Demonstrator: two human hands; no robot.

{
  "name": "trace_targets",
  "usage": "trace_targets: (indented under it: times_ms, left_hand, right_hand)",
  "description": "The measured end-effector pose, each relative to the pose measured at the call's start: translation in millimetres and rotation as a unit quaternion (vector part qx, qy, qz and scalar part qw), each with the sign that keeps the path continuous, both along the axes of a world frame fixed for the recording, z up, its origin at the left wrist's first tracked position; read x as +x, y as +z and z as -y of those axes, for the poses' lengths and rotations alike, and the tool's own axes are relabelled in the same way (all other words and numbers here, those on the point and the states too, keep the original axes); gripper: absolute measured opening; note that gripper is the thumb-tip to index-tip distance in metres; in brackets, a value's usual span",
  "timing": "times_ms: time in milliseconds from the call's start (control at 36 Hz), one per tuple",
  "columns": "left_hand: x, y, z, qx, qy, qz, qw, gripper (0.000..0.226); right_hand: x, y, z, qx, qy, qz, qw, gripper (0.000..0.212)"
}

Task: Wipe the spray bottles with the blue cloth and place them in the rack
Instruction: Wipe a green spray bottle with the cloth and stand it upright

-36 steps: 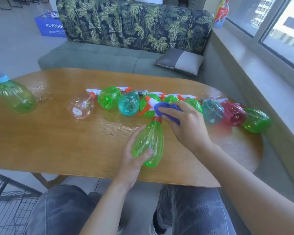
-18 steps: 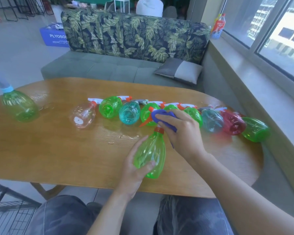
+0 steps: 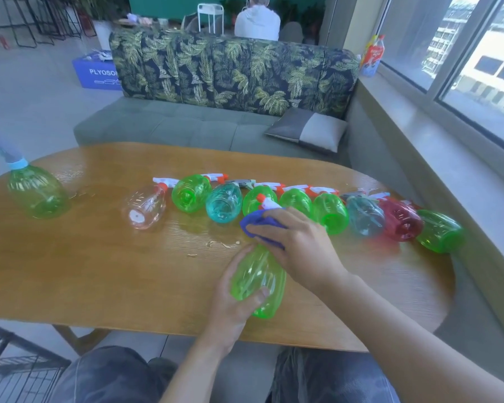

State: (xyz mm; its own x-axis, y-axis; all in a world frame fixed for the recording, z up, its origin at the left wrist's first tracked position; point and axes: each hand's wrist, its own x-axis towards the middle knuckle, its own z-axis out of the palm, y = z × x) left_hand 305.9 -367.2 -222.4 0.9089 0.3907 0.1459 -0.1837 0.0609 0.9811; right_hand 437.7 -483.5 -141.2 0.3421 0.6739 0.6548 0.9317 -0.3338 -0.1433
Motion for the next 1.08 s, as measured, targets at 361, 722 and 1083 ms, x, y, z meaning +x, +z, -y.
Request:
trace_targets:
  times_ms: [361,722,1083]
  left_hand:
    - [-0.4,-0.5,0.5,-0.014,0.002,-0.008,1.000,0.076]
    - [-5.0,6.5,-0.5,-0.016,-0.006,-0.005,1.000,0.081]
    - [-2.9,4.5,0.7,-0.038,-0.022,-0.009,0.999,0.088]
  right_hand:
    - [5.1,3.6,4.8,-0.031,0.015,0.009,0.999,0.020]
    - [23.1,18.4,10.2,0.096,-0.105,-0.212,0.967,0.021]
    - [31.4,56.1,7.9,0.011,-0.096,-0.399,0.912,0.026]
